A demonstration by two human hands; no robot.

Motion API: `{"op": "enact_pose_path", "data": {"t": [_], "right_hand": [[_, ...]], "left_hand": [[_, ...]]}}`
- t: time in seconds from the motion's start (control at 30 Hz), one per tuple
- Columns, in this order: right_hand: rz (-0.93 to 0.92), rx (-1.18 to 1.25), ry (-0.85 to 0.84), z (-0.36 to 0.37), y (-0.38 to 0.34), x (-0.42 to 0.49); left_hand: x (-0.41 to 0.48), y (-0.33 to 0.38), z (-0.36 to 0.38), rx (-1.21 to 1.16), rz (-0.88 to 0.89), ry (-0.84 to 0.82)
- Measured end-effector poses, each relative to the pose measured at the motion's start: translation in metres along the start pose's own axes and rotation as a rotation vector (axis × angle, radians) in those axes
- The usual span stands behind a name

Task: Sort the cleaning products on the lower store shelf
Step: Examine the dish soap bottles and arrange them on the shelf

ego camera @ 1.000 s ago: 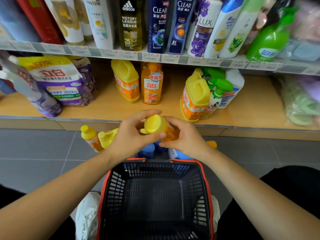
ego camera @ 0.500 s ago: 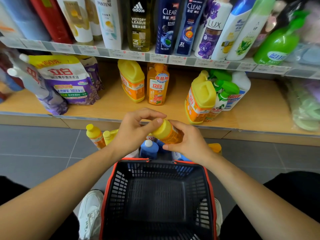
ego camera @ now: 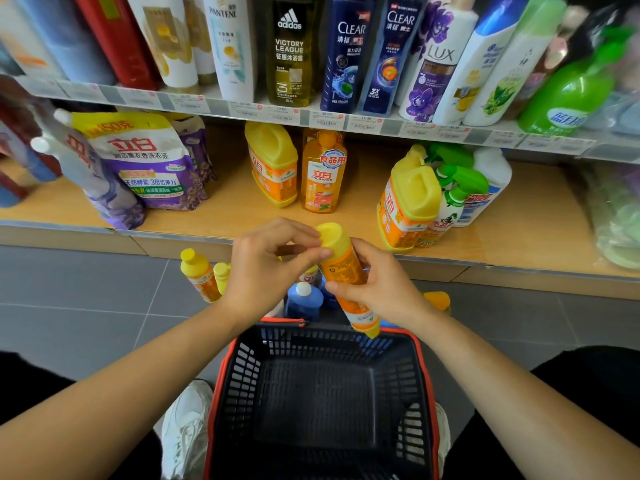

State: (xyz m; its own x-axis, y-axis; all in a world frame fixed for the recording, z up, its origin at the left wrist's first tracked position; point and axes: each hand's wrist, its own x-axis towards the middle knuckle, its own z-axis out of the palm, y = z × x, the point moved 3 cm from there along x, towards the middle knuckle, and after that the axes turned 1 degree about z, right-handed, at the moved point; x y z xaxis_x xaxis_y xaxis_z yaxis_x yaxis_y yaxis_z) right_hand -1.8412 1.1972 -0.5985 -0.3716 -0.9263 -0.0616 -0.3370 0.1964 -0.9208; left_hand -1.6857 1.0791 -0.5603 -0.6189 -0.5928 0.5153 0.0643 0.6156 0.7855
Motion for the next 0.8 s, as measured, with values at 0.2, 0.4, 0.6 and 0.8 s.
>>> {"op": "enact_pose_path", "data": {"t": [0.2, 0.4, 0.6, 0.8], "right_hand": [[0.025, 0.054, -0.020, 0.001, -0.006, 0.006], [-0.065, 0.120, 0.056, -0.005, -0.009, 0.015], [-0.154, 0.253, 0.166, -0.009, -0.011, 0.026], [-0.016, 0.566, 0.329, -0.012, -0.001, 0.040]], "left_hand": [[0.001, -0.019, 0.006, -0.286, -0.362, -0.176], [-0.018, -0.055, 0.012, 0.012, -0.530, -0.412], [-0.050, -0.072, 0.023, -0.087, -0.688, -0.727], [-0.050, -0.079, 0.006, -0.342, -0.853, -0.408]]}}
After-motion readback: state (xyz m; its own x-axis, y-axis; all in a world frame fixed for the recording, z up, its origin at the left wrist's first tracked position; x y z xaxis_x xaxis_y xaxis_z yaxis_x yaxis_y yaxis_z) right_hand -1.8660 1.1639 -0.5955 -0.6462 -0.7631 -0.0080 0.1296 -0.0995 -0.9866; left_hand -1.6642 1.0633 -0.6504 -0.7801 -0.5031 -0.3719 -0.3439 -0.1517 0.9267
